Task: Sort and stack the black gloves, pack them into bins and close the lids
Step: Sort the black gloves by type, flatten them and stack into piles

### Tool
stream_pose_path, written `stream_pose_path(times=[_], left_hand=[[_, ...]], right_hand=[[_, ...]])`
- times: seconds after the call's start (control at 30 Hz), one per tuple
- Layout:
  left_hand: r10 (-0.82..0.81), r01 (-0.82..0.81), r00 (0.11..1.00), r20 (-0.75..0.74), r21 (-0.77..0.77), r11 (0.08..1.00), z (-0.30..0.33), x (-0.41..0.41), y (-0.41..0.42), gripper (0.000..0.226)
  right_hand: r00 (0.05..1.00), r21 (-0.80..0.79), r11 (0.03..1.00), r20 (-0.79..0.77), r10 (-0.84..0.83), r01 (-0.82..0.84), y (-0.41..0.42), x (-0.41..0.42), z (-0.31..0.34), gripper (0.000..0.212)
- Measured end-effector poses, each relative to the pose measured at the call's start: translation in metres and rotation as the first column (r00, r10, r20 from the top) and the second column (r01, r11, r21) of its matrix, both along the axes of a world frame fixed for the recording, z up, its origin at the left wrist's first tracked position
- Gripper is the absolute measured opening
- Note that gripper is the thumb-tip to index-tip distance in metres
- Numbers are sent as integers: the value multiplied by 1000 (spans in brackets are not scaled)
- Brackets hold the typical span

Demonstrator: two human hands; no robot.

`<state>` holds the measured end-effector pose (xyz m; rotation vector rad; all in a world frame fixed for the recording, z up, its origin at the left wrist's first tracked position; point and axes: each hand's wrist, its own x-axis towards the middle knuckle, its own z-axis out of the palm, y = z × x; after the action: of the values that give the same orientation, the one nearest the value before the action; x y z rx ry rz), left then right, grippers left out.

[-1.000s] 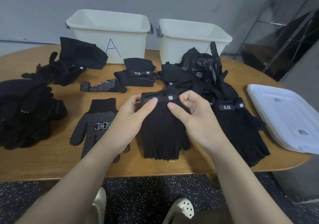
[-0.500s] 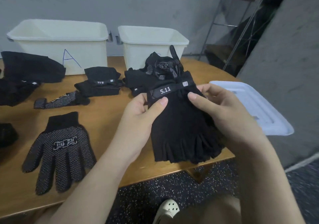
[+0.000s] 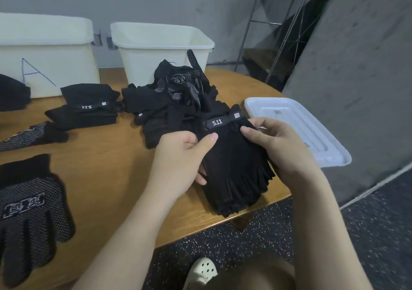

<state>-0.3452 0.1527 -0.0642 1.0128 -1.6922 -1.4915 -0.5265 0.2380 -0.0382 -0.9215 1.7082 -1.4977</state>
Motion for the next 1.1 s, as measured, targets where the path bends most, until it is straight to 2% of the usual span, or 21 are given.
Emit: stream_pose_path(times=[0.2, 0.4, 0.47, 0.53, 0.6, 0.67, 0.73, 0.8, 0.93, 1.1], left_hand=[[11, -10, 996, 93, -11, 1000, -10, -4, -4, 53], [67, -52, 980, 186, -88, 995, -10, -3, -2, 50], [141, -94, 969, 202, -224, 970, -10, -1, -4, 44], [291, -184, 940, 177, -455, 871, -10, 3, -6, 38], [338, -229, 938, 72, -604, 763, -9, 6, -6, 36], [274, -158, 961, 50, -712, 684, -10, 8, -6, 36], [207, -22, 969, 136, -785, 619, -12, 9, -5, 44], [145, 108, 959, 243, -786, 609, -13, 10, -2, 52], [72, 287, 903, 425, -717, 636, -23, 11, -1, 72], [83, 373, 847, 525, -698, 612, -38, 12, -5, 86]], right_hand=[[993, 21, 999, -111, -32, 34, -5, -6, -11, 16], [982, 28, 999, -186, -25, 31, -2, -7, -14, 19], [973, 25, 999, -228, -32, 39, 0, -7, -13, 18], [948, 20, 997, -310, -68, 79, 1, -7, -9, 20], [897, -27, 990, -420, -137, 139, 3, -4, -1, 19], [836, -109, 980, -512, -197, 164, 5, 2, 7, 16], [780, -175, 978, -593, -200, 117, 3, 14, 10, 16], [727, -207, 978, -669, -156, 19, -1, 25, 6, 20], [666, -48, 994, -746, 32, -102, -11, 29, -20, 37], [723, 85, 983, -667, 179, -165, -12, 23, -46, 49]])
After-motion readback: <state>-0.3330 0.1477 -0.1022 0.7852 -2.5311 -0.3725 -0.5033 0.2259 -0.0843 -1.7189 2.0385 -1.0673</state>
